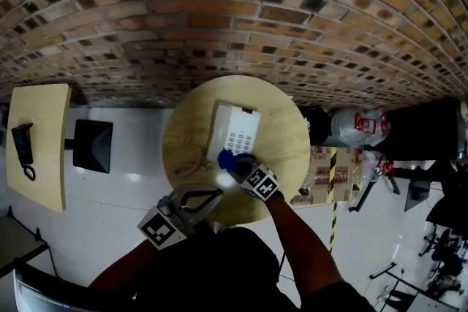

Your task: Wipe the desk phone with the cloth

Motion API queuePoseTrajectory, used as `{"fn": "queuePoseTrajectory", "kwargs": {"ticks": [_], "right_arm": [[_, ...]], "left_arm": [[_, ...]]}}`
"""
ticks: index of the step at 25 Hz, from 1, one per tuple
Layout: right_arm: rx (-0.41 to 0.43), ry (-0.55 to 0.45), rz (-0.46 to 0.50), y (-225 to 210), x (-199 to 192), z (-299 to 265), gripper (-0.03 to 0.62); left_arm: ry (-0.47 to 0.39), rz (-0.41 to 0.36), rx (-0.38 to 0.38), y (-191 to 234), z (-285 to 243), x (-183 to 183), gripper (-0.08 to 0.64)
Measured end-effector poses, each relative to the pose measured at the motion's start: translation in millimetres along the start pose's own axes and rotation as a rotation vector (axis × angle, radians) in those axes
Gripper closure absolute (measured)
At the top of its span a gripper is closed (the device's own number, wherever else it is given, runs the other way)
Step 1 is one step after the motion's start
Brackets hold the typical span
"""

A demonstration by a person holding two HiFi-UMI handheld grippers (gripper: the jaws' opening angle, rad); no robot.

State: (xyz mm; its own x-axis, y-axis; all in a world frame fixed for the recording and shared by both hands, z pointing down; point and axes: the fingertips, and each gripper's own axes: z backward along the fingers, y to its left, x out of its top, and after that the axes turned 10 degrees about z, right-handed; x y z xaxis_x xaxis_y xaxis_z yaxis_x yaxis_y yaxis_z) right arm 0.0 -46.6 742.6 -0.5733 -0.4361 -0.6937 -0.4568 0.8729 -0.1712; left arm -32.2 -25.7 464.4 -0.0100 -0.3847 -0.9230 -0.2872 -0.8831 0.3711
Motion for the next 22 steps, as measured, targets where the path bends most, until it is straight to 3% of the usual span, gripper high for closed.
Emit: {"fn": "queuePoseTrajectory", "kwargs": {"ticks": [4,14,17,20,22], "right_arm": [[-0.052,-0.046,0.016,-31.2,18.1,13.2,0.532],[-0.191,-0.069,0.126,-152.9,116.2,16.6,0.532],[-0.179,-0.056,0.128,-160.2,128.8,1.4,0.532],[-0.155,-0.061,0.131,-148.6,132.0,-9.1,0.532],[-0.139,-0.075,0.137,-135.1,132.4,-11.2,0.532]], "left_arm": [[-0.014,0.092,0.034,1.3,0.1,0.5,0.566],[-0.035,0.072,0.082,13.1,25.3,6.6,0.567],[-0.037,0.082,0.102,18.7,34.1,6.6,0.567],[-0.025,-0.005,0.087,21.1,38.3,7.6,0.568],[-0.024,-0.003,0.09,22.8,39.3,6.4,0.567]]}}
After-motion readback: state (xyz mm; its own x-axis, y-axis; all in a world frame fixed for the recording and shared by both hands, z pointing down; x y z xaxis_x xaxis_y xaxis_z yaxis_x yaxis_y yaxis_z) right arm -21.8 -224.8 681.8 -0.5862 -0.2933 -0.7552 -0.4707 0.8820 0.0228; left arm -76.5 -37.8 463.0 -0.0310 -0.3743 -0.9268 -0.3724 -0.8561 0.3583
